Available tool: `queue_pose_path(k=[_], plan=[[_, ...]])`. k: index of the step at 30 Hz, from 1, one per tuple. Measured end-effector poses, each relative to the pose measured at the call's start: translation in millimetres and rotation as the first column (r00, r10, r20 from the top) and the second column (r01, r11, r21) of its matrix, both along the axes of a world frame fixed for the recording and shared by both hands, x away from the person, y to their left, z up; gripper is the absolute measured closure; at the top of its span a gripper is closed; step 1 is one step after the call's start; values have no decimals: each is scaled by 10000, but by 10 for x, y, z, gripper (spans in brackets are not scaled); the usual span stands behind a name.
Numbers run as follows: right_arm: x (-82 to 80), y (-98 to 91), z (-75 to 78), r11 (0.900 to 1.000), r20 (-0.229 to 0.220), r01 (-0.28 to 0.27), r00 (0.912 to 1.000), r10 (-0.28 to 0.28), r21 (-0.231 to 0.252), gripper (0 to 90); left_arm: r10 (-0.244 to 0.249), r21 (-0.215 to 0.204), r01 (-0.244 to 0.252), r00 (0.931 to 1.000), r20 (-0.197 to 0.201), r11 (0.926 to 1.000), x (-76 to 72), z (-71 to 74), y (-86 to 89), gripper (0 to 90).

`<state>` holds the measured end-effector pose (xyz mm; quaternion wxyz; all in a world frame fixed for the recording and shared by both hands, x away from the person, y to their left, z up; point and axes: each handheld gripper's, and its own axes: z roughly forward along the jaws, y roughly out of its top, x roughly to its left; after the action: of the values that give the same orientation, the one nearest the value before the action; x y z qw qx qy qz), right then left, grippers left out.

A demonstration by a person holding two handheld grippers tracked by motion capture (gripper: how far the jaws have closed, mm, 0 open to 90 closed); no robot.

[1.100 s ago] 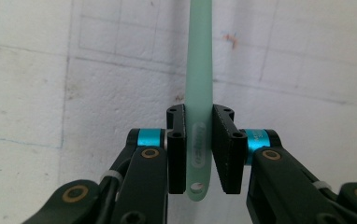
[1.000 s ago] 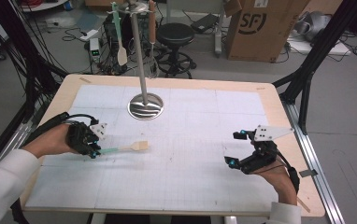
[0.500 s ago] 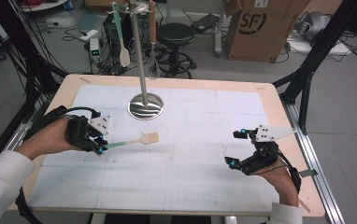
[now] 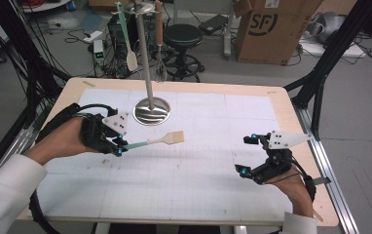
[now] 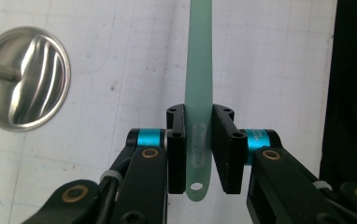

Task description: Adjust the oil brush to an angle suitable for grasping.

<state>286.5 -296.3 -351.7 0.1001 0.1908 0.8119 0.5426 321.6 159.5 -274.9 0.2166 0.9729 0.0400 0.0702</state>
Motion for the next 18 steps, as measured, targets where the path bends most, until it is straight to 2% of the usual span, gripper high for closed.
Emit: queue_pose_path(k=[6, 13, 18], plan=[[-17, -22, 20, 9999, 12, -161, 9999, 161, 54, 2, -289, -763, 278, 9995, -132, 9967, 5, 21, -192, 766], [-48, -45, 46, 9993, 24, -361, 9993, 361, 30, 2, -712, -1272, 662, 9968, -352, 9897, 44, -55, -433, 766], [-71, -99, 72, 9994, 82, -350, 9994, 350, 24, 2, -1059, -1457, 977, 9931, -496, 9845, 84, -165, -635, 766]])
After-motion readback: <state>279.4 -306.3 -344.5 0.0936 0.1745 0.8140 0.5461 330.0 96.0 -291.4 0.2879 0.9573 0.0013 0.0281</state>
